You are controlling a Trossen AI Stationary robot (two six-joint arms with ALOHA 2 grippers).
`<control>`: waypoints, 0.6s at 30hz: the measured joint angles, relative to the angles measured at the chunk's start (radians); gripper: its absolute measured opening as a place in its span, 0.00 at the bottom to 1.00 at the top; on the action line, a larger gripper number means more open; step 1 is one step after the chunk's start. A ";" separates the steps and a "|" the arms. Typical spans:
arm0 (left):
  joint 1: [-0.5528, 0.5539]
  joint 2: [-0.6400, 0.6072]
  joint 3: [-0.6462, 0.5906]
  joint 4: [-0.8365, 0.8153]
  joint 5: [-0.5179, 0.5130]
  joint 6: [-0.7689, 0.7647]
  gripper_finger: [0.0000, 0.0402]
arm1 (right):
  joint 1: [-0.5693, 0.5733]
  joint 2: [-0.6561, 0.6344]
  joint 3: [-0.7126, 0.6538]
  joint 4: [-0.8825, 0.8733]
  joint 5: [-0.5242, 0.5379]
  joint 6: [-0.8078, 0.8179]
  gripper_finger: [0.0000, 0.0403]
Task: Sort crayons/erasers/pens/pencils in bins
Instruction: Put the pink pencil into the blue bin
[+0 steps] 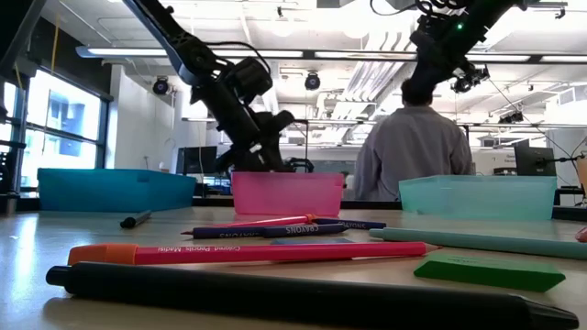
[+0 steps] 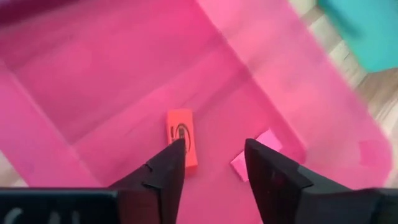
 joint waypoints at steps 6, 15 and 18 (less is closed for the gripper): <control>0.035 -0.079 0.000 -0.011 0.001 0.034 0.44 | 0.000 0.000 0.000 -0.029 -0.035 -0.003 0.29; 0.087 -0.282 0.000 -0.036 -0.001 0.114 0.42 | 0.000 0.001 0.000 -0.304 -0.249 -0.158 0.29; 0.085 -0.335 0.000 -0.050 -0.001 0.114 0.42 | 0.000 0.001 0.000 -0.406 -0.296 -0.226 0.29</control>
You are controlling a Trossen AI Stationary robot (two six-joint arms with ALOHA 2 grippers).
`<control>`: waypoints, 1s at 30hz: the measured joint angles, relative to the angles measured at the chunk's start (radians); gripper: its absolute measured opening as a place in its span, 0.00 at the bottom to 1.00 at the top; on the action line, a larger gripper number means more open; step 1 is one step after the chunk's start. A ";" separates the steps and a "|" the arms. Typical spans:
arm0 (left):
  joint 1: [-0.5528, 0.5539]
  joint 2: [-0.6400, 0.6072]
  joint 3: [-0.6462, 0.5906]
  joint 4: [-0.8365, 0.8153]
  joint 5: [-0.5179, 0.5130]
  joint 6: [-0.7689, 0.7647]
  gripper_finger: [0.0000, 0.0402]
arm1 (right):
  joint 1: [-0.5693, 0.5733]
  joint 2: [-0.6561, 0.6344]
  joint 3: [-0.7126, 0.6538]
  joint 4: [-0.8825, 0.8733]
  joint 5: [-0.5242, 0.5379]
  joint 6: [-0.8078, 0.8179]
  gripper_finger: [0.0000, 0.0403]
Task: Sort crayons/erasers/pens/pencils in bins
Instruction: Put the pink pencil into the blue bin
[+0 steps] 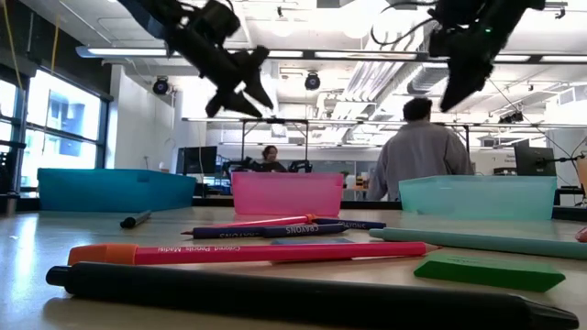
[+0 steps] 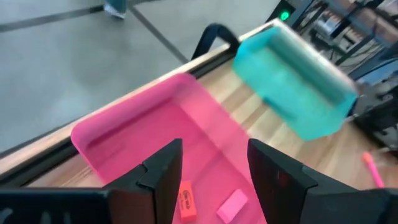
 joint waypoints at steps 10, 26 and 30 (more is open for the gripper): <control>-0.016 -0.065 0.000 -0.080 -0.020 -0.001 0.42 | 0.000 0.000 0.000 -0.295 -0.024 -0.298 0.29; -0.017 -0.063 0.000 -0.185 -0.066 0.026 0.42 | 0.265 -0.001 -0.171 -0.273 -0.062 -0.210 0.30; -0.017 -0.063 0.000 -0.185 -0.066 0.026 0.42 | 0.359 -0.001 -0.229 -0.243 -0.056 -0.203 0.30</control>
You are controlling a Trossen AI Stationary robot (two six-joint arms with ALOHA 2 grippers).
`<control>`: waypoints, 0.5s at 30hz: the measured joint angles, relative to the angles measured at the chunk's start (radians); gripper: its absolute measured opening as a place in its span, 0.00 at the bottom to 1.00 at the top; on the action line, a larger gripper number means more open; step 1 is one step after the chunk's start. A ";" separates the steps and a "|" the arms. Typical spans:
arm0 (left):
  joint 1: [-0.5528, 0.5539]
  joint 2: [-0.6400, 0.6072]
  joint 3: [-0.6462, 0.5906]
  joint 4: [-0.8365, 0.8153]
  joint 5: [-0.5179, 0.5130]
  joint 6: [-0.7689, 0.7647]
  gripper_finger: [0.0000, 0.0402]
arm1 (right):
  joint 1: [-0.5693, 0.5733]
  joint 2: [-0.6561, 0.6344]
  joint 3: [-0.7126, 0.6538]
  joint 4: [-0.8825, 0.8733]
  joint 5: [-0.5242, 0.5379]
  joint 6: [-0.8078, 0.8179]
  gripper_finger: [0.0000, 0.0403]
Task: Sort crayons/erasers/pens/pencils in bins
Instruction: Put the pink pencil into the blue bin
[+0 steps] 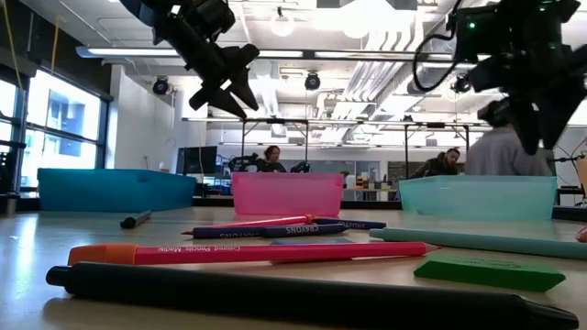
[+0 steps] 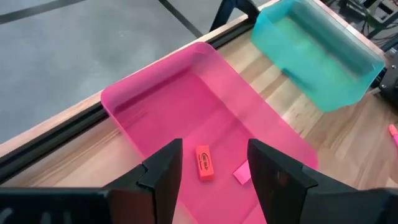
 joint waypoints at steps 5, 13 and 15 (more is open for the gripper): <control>0.000 0.000 0.000 0.001 0.000 0.001 0.42 | 0.095 0.000 -0.033 0.019 0.014 -0.009 0.30; 0.000 0.001 0.000 0.000 0.000 0.001 0.42 | 0.238 0.012 -0.075 0.050 0.054 -0.041 0.30; 0.000 0.001 0.000 -0.001 0.000 0.005 0.42 | 0.272 0.024 -0.075 0.050 0.056 -0.039 0.29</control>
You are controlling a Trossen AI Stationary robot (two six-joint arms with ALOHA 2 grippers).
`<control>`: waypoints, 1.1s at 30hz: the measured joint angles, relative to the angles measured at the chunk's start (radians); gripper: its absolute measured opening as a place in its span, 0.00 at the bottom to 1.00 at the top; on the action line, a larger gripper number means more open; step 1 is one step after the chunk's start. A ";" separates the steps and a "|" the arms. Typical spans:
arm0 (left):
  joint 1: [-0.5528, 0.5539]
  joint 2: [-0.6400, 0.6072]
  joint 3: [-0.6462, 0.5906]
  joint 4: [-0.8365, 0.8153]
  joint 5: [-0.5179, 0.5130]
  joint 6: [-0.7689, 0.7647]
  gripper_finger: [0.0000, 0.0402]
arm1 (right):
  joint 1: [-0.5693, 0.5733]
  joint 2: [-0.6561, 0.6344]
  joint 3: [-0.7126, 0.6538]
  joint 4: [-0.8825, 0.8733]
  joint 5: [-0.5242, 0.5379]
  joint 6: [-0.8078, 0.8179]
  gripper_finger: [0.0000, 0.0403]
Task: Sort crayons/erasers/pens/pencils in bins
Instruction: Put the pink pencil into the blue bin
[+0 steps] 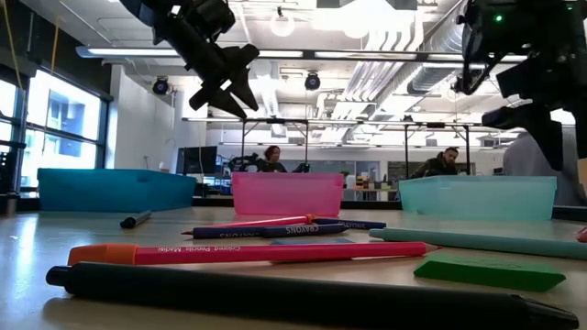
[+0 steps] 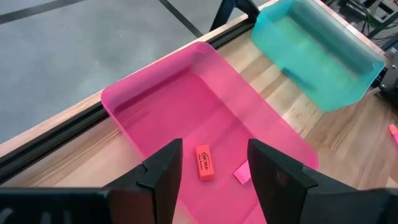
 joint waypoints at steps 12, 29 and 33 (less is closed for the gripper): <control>0.000 0.000 0.000 -0.001 0.000 0.004 0.42 | 0.084 0.191 0.000 0.014 0.029 0.012 0.29; 0.000 0.000 0.000 -0.001 0.000 0.017 0.42 | 0.084 0.259 0.000 0.109 -0.009 -0.057 0.29; -0.001 0.000 0.000 -0.001 0.002 0.030 0.42 | 0.084 0.259 0.000 0.152 -0.068 -0.101 0.29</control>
